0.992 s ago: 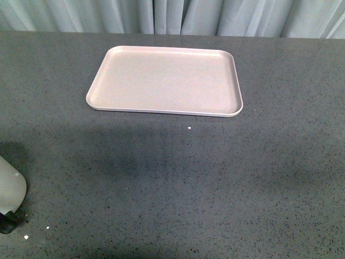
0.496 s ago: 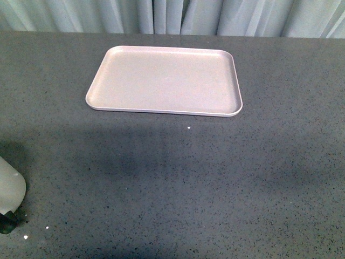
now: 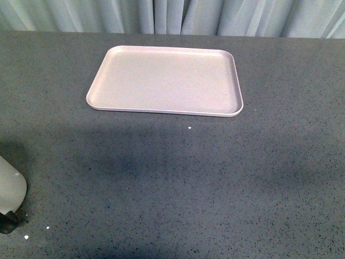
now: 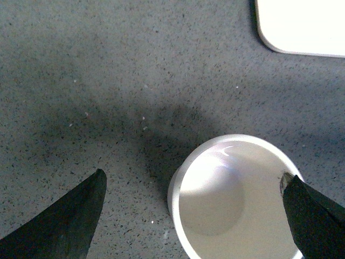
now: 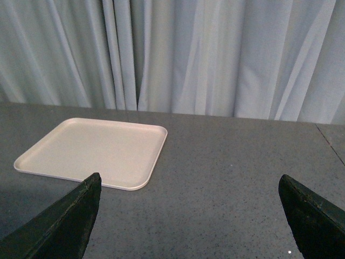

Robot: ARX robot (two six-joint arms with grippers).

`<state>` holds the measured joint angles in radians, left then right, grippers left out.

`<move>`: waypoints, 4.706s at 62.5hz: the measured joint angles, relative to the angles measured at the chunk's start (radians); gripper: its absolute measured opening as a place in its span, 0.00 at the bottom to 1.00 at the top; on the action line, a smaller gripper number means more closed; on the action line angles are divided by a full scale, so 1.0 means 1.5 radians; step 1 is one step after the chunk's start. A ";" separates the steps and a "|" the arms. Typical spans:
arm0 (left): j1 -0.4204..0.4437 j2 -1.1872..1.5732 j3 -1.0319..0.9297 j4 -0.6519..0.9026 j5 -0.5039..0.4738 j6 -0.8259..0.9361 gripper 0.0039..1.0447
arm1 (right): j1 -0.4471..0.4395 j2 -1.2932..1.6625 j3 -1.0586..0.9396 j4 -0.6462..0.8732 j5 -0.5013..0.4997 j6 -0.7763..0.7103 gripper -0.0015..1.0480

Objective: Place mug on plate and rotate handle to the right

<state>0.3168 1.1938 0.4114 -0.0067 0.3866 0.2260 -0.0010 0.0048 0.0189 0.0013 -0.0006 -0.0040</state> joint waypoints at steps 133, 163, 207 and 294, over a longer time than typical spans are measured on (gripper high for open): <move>-0.413 0.292 0.359 -0.090 -0.286 -0.387 0.02 | 0.000 0.000 0.000 0.000 0.000 0.000 0.91; -0.472 0.392 0.491 -0.104 -0.316 -0.468 0.02 | 0.000 0.000 0.000 0.000 0.000 0.000 0.91; -0.461 0.466 0.591 -0.168 -0.308 -0.442 0.02 | 0.000 0.000 0.000 0.000 0.000 0.000 0.91; -0.481 0.707 0.836 -0.233 -0.279 -0.399 0.50 | 0.000 0.000 0.000 0.000 0.000 0.000 0.91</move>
<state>-0.4053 2.2543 1.6650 -0.3561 -0.0326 -0.3717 -0.0010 0.0048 0.0189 0.0013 -0.0002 -0.0040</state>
